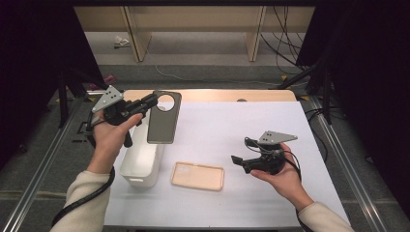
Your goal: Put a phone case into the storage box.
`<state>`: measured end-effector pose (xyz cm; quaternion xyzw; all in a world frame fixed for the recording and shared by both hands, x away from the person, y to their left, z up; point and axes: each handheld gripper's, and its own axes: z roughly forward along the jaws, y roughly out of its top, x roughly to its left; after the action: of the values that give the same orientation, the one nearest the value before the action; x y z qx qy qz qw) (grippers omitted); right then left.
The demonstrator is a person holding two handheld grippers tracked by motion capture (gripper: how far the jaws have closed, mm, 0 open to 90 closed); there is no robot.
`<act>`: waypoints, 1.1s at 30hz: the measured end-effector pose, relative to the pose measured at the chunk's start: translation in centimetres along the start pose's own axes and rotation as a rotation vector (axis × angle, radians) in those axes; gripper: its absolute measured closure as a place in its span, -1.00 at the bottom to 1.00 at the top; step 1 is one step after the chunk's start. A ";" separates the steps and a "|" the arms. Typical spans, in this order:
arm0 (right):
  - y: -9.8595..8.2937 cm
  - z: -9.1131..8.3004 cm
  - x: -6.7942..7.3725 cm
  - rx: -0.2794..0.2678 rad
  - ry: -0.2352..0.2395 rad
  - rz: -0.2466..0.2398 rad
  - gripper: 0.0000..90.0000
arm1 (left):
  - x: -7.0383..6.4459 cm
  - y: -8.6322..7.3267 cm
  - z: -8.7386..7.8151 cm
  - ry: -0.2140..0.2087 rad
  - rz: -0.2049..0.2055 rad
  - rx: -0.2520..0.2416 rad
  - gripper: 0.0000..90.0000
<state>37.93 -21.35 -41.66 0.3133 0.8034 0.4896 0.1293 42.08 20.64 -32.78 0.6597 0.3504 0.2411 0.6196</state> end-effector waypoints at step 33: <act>0.0 0.0 0.0 0.001 -0.004 0.002 -0.64 | 1.1 0.2 -0.7 0.035 0.031 -0.003 0.81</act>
<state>37.91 -21.37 -41.66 0.3152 0.8029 0.4889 0.1301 42.27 21.96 -32.63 0.6600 0.3506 0.2626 0.6104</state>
